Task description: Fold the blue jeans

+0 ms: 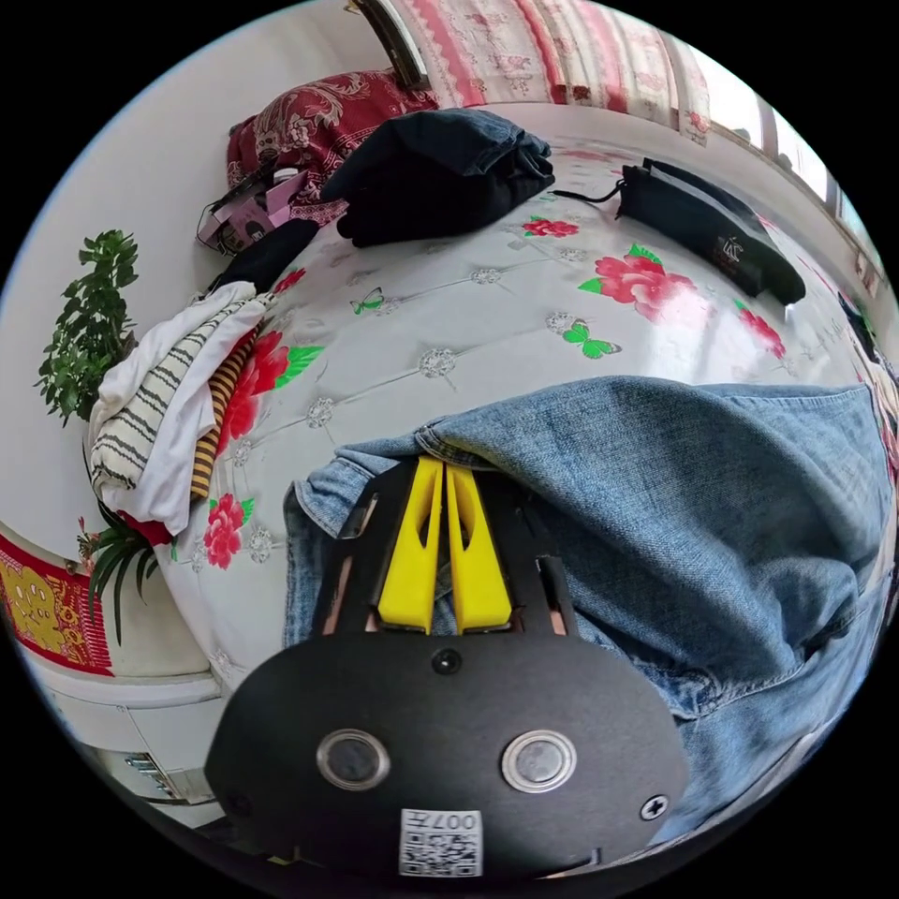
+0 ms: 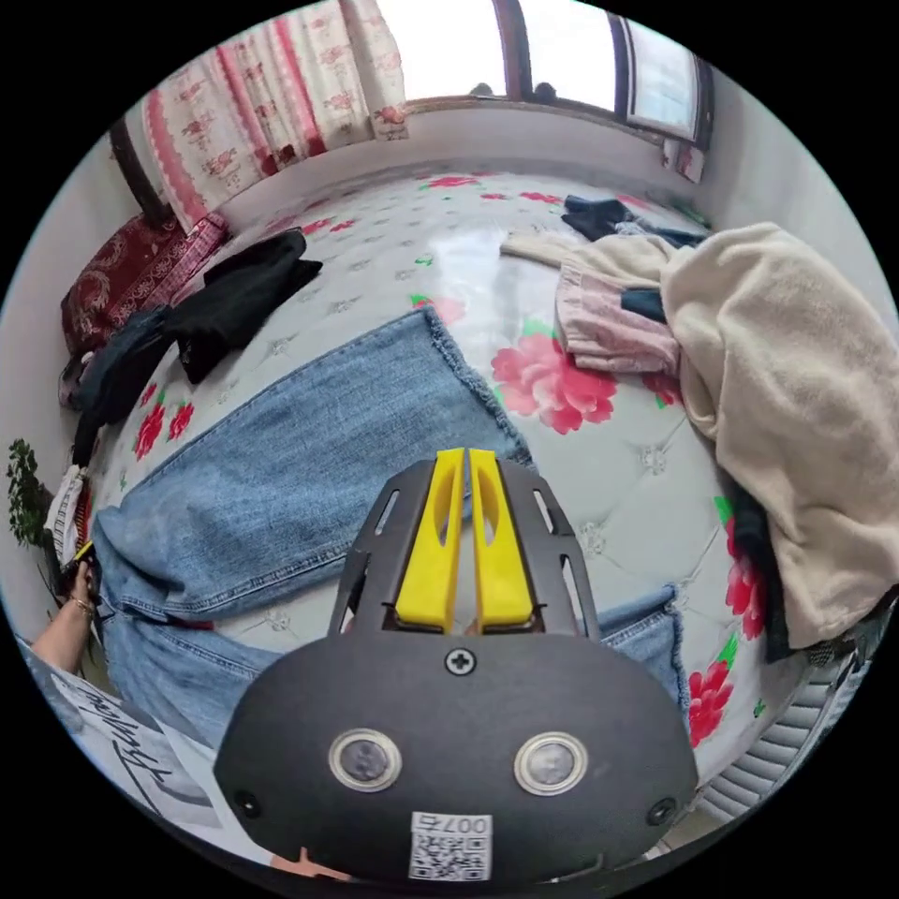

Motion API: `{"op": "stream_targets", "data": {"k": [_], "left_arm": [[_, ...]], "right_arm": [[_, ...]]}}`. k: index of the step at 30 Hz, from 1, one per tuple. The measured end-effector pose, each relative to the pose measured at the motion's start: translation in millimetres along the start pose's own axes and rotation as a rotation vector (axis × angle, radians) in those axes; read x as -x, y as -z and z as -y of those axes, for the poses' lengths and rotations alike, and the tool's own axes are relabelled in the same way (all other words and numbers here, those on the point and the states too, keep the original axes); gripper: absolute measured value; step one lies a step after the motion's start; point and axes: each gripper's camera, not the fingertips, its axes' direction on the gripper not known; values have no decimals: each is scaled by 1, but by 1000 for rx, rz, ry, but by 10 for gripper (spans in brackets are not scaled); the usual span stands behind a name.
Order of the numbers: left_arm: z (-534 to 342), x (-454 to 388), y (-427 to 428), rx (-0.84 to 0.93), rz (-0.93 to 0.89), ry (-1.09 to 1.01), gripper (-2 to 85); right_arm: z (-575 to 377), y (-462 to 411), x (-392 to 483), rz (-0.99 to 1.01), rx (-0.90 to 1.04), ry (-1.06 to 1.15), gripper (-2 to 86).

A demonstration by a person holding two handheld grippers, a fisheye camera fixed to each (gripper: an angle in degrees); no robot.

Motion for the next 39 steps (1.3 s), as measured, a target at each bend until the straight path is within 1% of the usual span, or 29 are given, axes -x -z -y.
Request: {"op": "stream_targets", "data": {"k": [1, 2, 4, 7, 9, 11, 13, 15, 16, 20, 23, 25, 26, 27, 28, 29, 31, 32, 33, 34, 35, 37, 39], "left_arm": [[0, -2, 2, -3, 10, -3, -10], [0, -7, 5, -9, 32, -10, -10], [0, -14, 10, -14, 65, -22, -10], [1, -23, 20, -17, 107, -39, -10], [1, -24, 29, -18, 105, -38, -10], [2, -24, 37, -19, 99, -35, -9], [4, -26, 44, -22, 101, -36, -9], [14, -30, 54, -32, 87, -43, -9], [18, -32, 56, -36, 81, -48, -9], [67, -61, 70, -60, 26, -107, -9], [94, -72, 84, -63, -21, -109, -9], [100, -70, 97, -62, -56, -97, -8], [101, -64, 107, -56, -116, -76, -8], [99, -54, 124, -41, -181, -43, -6], [97, -49, 136, -44, -206, -25, -5], [87, -38, 164, -59, -227, 17, -1], [65, -24, 211, -77, -213, 72, 17], [45, -17, 238, -75, -205, 81, 38], [26, -12, 259, -57, -203, 92, 64], [16, -10, 268, -46, -205, 98, 70], [-3, -7, 283, -20, -207, 107, 83], [-27, -5, 299, 33, -198, 119, 89], [-45, -11, 311, 118, -223, 120, 89]], "right_arm": [[5, -5, 21, -9, -24, 86, -1], [7, -11, 32, -7, -19, 132, -1], [17, -43, 76, 13, 4, 316, -2], [34, -91, 127, -1, 35, 486, -2], [45, -120, 150, -1, 71, 553, -2], [48, -135, 161, -65, 10, 581, -3], [46, -154, 162, -124, -28, 682, -3], [52, -164, 152, -144, -50, 691, -3], [61, -177, 141, -226, -20, 660, -3], [93, -201, 102, -288, 28, 549, -3], [115, -216, 89, -341, 112, 519, -3], [133, -213, 76, -328, 198, 423, -2], [136, -207, 72, -335, 201, 380, -2], [136, -185, 66, -296, 149, 331, -2], [127, -155, 67, -188, 78, 364, -2], [119, -139, 71, -128, 45, 398, -1], [77, -84, 91, 98, -43, 519, 0], [64, -71, 99, 162, -62, 556, 1], [40, -50, 120, 284, -88, 634, 2], [18, -32, 145, 391, -92, 722, 6], [8, -23, 159, 442, -92, 769, 7], [-26, 5, 221, 629, -81, 935, 20], [-46, 19, 268, 735, -54, 1057, 29]]}}
